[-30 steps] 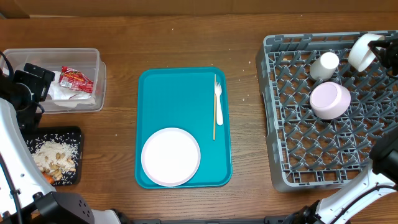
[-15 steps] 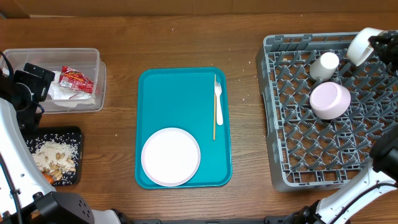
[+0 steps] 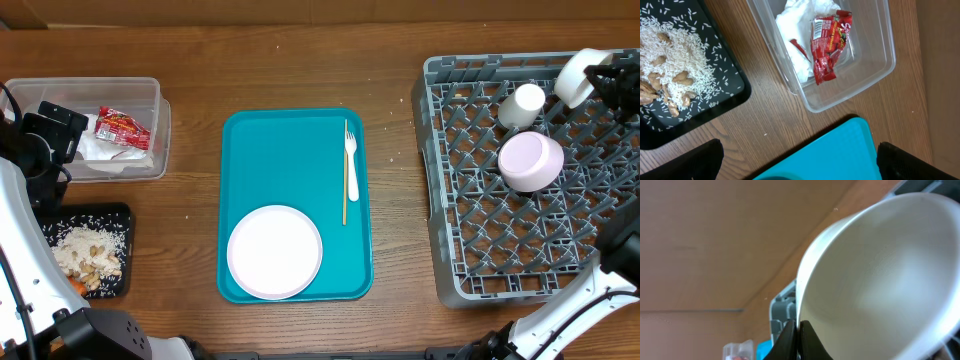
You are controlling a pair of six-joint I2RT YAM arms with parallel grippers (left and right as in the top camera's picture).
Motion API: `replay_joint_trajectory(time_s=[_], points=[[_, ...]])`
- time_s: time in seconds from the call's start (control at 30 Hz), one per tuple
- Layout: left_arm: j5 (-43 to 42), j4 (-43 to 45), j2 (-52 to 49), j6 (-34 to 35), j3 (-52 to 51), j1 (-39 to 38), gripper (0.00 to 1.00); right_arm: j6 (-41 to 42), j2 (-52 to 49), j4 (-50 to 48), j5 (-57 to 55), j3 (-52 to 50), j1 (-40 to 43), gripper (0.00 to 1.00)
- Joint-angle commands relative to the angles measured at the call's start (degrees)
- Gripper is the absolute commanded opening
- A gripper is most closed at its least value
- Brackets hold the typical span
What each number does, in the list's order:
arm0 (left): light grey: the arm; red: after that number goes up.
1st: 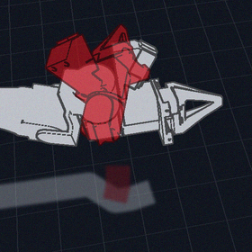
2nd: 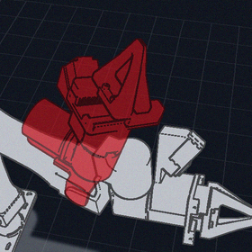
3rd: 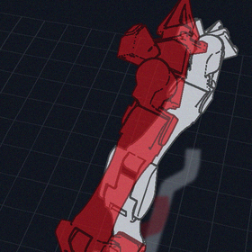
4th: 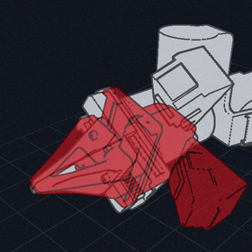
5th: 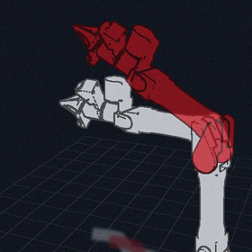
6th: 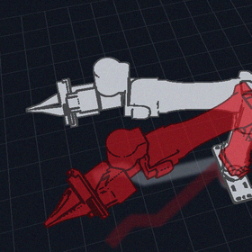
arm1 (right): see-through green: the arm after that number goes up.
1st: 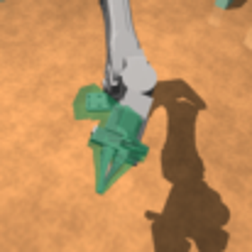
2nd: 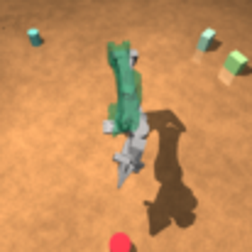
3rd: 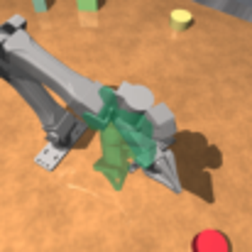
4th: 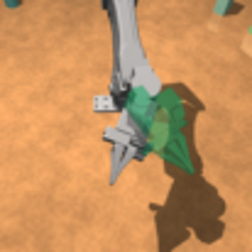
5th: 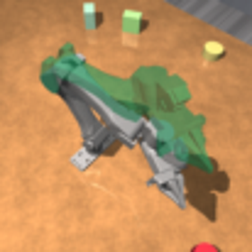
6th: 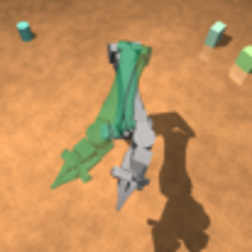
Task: Sort waste into correct bins and load items into the dishwasher
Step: 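Lower the white bowl into the rack, adjust it, and release, then move the right gripper to the white plate and grip its edge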
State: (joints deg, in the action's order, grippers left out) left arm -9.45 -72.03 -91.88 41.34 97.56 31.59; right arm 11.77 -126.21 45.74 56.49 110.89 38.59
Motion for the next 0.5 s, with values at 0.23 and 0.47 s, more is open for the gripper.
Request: replay_joint_trajectory(time_s=[0.23,0.47], points=[[-0.24,0.04,0.28,-1.31,0.55,-0.11,1.0,3.54,10.58,12.63,-35.01,-0.13,1.09,0.05],[-0.24,0.07,0.28,-1.31,0.55,-0.11,1.0,5.92,13.68,18.58,-40.7,2.19,1.07,0.16]])
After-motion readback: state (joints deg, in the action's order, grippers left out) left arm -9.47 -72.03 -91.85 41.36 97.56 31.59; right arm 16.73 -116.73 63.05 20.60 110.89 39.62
